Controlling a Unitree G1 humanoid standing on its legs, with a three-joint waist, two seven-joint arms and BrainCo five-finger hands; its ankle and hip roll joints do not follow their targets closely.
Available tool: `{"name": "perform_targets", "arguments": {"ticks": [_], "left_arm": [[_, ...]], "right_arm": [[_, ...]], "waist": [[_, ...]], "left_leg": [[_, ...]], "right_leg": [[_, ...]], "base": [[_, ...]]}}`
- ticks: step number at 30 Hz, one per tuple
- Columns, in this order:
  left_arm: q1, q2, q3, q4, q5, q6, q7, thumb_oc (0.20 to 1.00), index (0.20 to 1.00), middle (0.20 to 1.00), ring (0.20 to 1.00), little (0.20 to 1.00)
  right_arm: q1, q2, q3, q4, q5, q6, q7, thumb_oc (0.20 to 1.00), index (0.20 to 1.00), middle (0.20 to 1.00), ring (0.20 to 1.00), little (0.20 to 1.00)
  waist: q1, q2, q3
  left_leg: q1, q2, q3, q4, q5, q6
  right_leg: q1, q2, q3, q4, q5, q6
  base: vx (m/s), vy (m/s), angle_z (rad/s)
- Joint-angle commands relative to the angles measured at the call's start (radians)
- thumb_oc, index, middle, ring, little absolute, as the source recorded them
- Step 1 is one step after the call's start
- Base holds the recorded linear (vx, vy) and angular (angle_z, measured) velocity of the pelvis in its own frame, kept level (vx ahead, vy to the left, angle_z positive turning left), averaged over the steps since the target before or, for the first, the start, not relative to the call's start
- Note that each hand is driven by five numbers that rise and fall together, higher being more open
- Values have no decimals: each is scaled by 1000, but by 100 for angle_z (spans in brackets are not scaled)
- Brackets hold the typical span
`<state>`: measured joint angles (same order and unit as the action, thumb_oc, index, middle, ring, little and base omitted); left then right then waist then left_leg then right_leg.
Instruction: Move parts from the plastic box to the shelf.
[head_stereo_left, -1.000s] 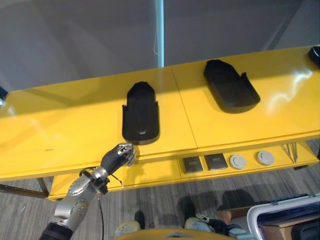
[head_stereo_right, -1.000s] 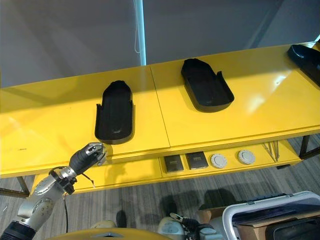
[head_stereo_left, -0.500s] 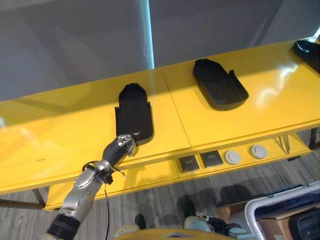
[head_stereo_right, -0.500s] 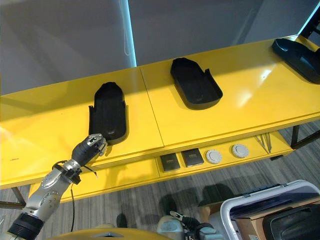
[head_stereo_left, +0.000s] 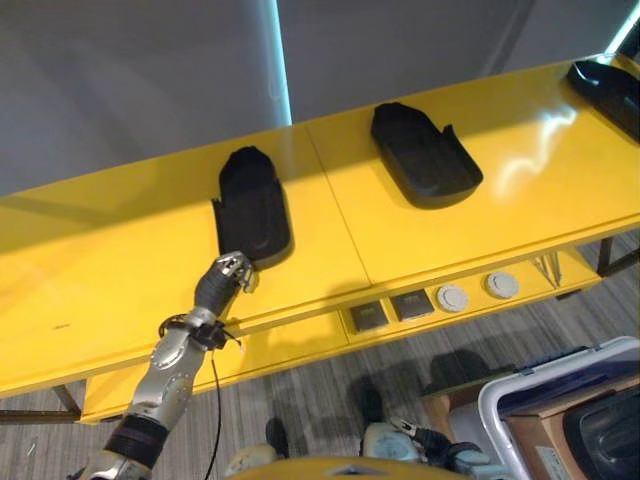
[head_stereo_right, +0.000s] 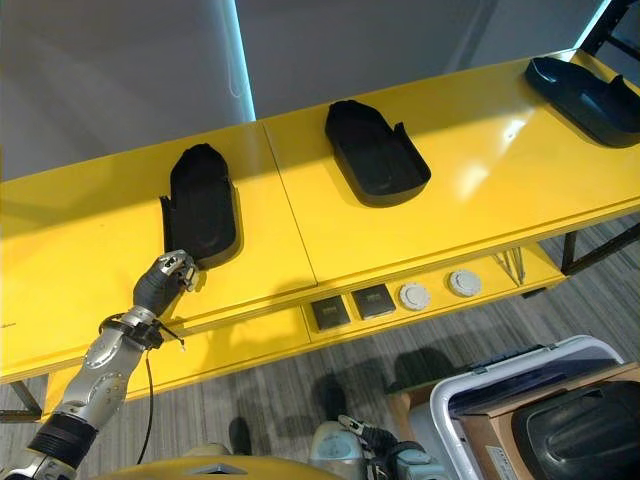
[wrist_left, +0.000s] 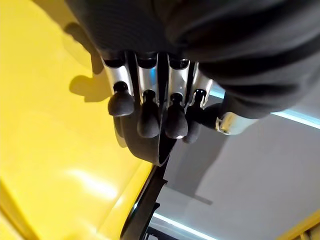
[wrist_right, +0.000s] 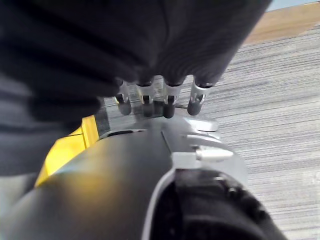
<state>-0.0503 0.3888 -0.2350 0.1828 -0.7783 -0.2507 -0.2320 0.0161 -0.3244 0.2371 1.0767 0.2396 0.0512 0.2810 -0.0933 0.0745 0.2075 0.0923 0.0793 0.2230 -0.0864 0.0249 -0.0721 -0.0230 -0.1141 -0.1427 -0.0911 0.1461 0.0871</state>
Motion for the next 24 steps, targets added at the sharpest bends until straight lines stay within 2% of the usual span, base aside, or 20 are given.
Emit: {"name": "perform_targets", "arguments": {"ticks": [1,11,16,17,18,21,23,24], "left_arm": [[-121,-19,39,37,38,-90,17,200,200,200,200,200],[-113,8,67,-22,45,-76,-41,200,200,200,200,200],[-85,31,58,-99,46,-60,-42,200,200,200,200,200],[-73,38,62,-123,136,-72,-12,416,416,416,416,416],[-53,63,63,-151,220,-91,95,1000,1000,1000,1000,1000],[-39,67,76,-163,243,-98,171,1000,1000,1000,1000,1000],[-17,76,94,-153,326,-120,265,1000,1000,1000,1000,1000],[3,89,97,-121,403,-151,327,1000,1000,1000,1000,1000]], "right_arm": [[-1,2,21,57,-12,15,16,1000,1000,1000,1000,1000],[0,26,29,66,-22,6,22,1000,1000,1000,1000,1000],[-21,37,19,93,-34,7,25,1000,1000,1000,1000,1000],[-30,38,17,104,-49,9,33,1000,1000,1000,1000,1000],[-53,43,25,117,-84,25,34,1000,1000,1000,1000,1000],[-63,40,29,128,-94,35,33,1000,1000,1000,1000,1000],[-77,36,33,142,-92,56,31,1000,1000,1000,1000,1000],[-93,35,42,157,-86,70,34,1000,1000,1000,1000,1000]], "waist": [[-25,15,42],[-5,1,-5],[24,-5,-36],[37,-8,-46],[62,-17,-59],[80,-22,-67],[101,-33,-74],[118,-44,-79]], "left_leg": [[-37,11,-13,-1,24,-20],[-12,19,-13,-1,18,-27],[7,21,-10,-1,11,-26],[10,20,-11,-1,9,-24],[18,22,-17,-1,10,-21],[22,23,-24,-1,8,-18],[25,22,-35,-1,9,-17],[29,23,-46,-1,10,-18]], "right_leg": [[65,-14,21,4,-79,29],[102,-10,6,4,-93,30],[127,-14,-17,4,-95,34],[133,-17,-26,4,-94,36],[147,-21,-44,4,-91,36],[158,-22,-59,4,-94,34],[171,-20,-74,4,-93,32],[182,-17,-89,4,-93,29]], "base": [[0,0,0],[-28,-3,1],[-142,4,2],[-210,-44,4],[-205,-53,4],[-103,-39,10],[-106,-77,31],[-106,-95,40]]}}
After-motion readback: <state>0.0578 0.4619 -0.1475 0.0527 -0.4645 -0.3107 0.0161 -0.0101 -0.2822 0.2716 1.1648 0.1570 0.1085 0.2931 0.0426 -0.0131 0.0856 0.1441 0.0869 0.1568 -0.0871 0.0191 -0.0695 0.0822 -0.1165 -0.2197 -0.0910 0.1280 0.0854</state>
